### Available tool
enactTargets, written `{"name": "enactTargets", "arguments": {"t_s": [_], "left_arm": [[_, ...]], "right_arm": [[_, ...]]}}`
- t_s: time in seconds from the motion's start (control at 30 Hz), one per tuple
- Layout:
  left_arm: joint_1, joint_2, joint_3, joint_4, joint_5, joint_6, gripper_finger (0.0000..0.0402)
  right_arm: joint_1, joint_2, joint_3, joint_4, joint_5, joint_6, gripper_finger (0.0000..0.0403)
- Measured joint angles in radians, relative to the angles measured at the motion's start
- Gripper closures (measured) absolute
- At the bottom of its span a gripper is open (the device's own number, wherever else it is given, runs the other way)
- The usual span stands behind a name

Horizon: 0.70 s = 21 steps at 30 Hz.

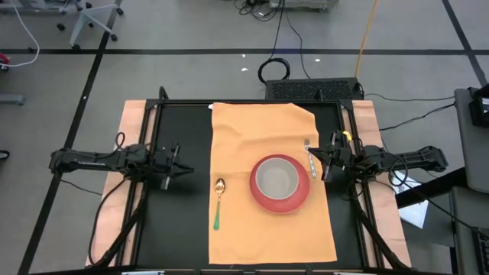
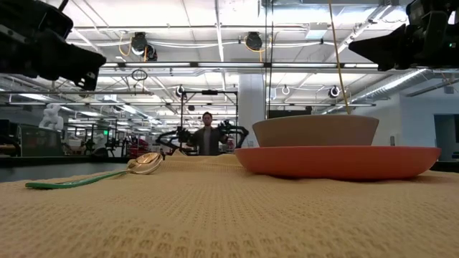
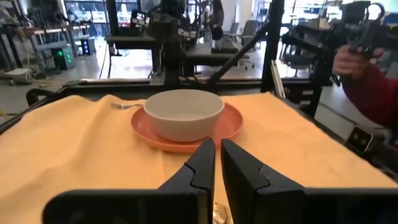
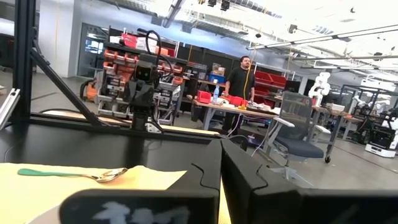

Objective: Set table place
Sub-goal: Put the fork to the right of the plate on the napkin

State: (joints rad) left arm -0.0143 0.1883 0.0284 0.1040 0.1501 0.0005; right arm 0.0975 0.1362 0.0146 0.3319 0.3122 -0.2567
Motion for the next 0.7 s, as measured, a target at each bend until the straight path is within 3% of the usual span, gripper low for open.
{"name": "enactTargets", "arguments": {"t_s": [0.2, 0.5, 0.7], "left_arm": [[0.000, 0.000, 0.000, -0.007, -0.013, 0.043, 0.0371], [0.000, 0.001, 0.000, -0.024, -0.204, 0.058, 0.0371], [0.012, 0.001, 0.000, 0.040, -0.249, 0.123, 0.0371]], "right_arm": [[0.000, 0.000, 0.000, 0.000, 0.000, -0.046, 0.0403], [0.000, 0.000, 0.000, 0.061, 0.000, -0.038, 0.0403], [0.000, 0.000, 0.000, 0.145, 0.039, -0.001, 0.0403]]}}
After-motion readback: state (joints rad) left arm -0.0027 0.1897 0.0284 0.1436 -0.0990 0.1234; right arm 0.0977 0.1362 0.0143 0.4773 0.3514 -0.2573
